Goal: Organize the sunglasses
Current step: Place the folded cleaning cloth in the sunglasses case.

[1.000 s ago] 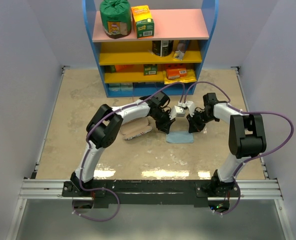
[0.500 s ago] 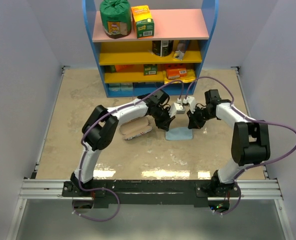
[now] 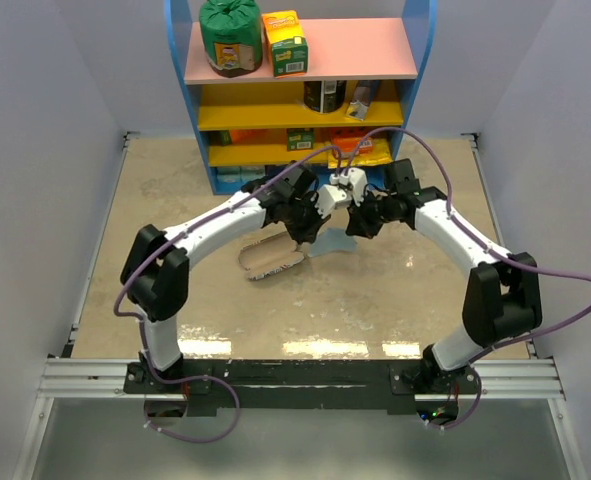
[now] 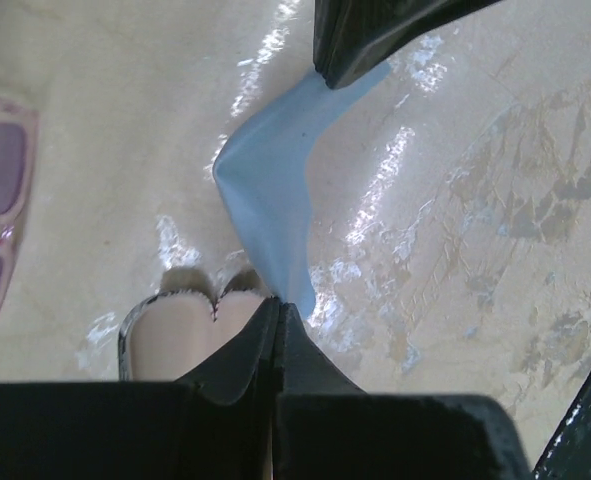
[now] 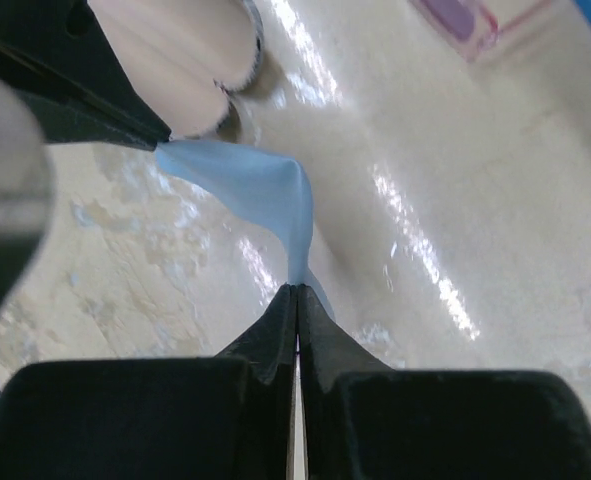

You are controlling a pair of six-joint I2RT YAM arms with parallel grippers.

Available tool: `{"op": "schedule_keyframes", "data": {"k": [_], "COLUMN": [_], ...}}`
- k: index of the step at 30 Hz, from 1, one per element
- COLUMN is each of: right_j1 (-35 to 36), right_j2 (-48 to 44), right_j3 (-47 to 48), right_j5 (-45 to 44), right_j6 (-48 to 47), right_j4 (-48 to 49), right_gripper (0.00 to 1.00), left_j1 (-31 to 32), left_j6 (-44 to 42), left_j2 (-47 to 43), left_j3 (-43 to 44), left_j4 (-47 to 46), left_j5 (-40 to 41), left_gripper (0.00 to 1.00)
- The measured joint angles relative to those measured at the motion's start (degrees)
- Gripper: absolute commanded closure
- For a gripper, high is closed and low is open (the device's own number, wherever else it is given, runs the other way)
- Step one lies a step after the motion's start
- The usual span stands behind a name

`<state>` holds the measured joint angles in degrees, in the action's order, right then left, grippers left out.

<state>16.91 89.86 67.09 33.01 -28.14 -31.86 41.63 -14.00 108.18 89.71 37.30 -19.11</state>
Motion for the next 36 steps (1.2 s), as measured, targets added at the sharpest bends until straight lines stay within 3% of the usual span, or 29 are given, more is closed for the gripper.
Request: {"op": "schedule_keyframes", "data": {"k": [14,27,36], "right_j1": [10.8,16.4,17.4], "right_j2": [10.2,19.6,22.8], "right_j3": [10.0,15.0,17.2], "right_j5": [0.0,-0.1,-1.2], "right_j6": [6.0,6.7,6.5], "right_j4": [3.7,5.4,6.3], "right_gripper": [1.00,1.00,1.00], "left_j1": [-4.1,-8.0,-9.1], "left_j6": [4.0,5.7,6.7], "left_j2": [-13.1,-18.0,-17.8], "left_j3": [-11.6,-21.7,-22.9], "left_j4": [3.0,3.2,3.8], "left_j5": [15.6,19.8,21.6], "left_gripper": [1.00,1.00,1.00]}}
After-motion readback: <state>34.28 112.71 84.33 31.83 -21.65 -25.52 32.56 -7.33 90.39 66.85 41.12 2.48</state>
